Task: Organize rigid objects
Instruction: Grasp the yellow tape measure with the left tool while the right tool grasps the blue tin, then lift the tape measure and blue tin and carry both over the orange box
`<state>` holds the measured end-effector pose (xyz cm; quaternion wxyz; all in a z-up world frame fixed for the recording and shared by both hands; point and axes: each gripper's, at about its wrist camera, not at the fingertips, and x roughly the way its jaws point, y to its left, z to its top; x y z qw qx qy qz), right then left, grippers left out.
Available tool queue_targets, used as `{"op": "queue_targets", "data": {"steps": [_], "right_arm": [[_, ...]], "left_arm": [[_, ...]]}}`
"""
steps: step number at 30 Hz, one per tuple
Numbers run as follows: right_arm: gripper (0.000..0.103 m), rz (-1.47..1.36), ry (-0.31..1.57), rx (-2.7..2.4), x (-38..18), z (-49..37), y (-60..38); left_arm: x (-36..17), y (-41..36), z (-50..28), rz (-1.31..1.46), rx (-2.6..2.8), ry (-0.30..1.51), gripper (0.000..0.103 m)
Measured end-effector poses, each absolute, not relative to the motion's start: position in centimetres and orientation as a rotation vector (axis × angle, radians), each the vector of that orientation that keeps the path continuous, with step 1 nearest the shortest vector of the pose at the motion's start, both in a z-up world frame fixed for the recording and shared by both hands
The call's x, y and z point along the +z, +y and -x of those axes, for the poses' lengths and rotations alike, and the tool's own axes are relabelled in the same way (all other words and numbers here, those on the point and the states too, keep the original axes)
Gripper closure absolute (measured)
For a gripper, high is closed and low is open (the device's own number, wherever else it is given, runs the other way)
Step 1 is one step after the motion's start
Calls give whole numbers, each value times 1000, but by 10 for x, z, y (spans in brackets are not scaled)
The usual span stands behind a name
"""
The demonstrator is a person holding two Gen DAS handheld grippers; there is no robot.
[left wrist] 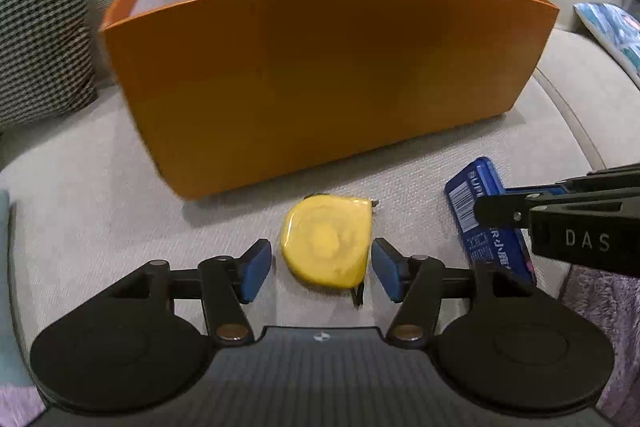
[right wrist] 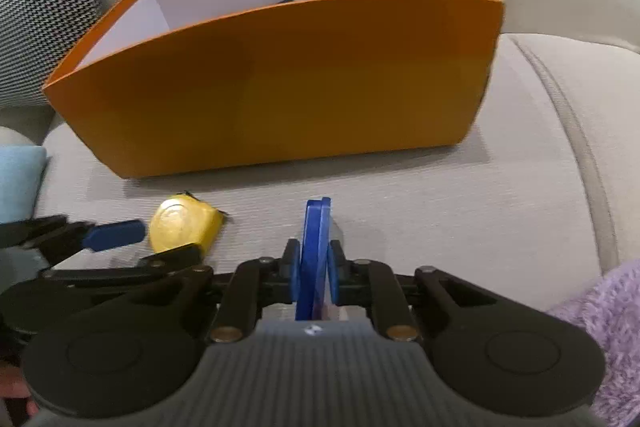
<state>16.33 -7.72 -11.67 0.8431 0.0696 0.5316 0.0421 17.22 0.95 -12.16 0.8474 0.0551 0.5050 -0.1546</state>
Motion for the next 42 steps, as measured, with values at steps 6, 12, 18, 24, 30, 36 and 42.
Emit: {"op": "queue_targets", "data": {"steps": [6,12,18,24,30,36,42], "right_arm": [[88,-188,1125,118,-117,-163,-89],[87,-197,1113,137,-121,-161,-101],[88,-227,1108,145,-112,-159,-109],[90,-267,1052,192,-78,-155,-128],[90,-267,949,287,-26,-154,-141],[90,-108,851,426,26,-175,-148],[90,187,791,553,54,-225,-141]], "left_arm": [[-128,2,-180,-161,-345,1062,35],[-133,-2,-180,-179,-356,1052,46],[-119,12,-170,-76,-320,1044,46],[-70,29,-151,74,-317,993,46],[-15,33,-152,138,-351,915,46],[34,36,-184,153,-390,873,46],[52,23,-231,93,-421,869,46]]}}
